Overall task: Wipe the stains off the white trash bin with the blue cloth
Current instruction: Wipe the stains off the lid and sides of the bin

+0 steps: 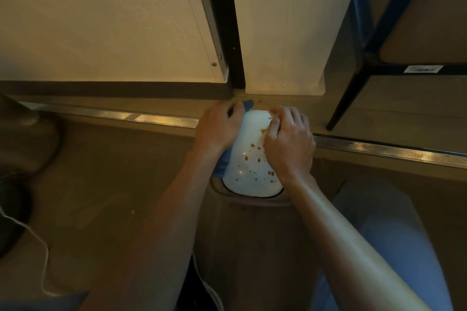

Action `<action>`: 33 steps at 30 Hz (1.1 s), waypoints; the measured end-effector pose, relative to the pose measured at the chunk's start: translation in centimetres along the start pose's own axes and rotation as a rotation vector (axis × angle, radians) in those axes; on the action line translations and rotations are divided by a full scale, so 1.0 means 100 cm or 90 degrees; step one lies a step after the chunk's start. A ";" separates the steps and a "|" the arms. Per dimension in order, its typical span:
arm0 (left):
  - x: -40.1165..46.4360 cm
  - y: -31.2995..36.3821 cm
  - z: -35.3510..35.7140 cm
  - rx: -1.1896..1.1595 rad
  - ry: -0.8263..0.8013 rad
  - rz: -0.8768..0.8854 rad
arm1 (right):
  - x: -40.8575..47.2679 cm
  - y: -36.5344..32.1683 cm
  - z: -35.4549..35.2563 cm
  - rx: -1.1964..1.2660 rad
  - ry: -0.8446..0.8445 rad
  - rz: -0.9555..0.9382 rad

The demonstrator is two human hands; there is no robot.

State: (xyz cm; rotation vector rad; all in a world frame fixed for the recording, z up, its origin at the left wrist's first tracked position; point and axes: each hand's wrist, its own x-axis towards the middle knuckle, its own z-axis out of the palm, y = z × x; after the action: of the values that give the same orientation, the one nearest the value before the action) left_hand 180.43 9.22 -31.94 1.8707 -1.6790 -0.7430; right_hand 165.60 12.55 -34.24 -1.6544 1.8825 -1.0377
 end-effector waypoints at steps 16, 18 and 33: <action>0.008 0.013 0.007 0.104 0.006 -0.023 | 0.000 0.001 0.000 0.003 0.002 -0.004; -0.002 0.017 0.015 0.174 0.044 0.033 | 0.000 0.000 0.000 -0.003 0.002 -0.001; -0.032 0.005 0.018 0.110 0.133 0.130 | 0.000 0.001 -0.001 -0.009 -0.009 -0.007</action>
State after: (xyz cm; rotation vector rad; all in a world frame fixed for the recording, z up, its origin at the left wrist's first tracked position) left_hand 178.58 12.34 -32.70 1.7834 -1.8085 -0.3176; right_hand 165.46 12.53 -34.24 -1.6778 1.8780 -1.0160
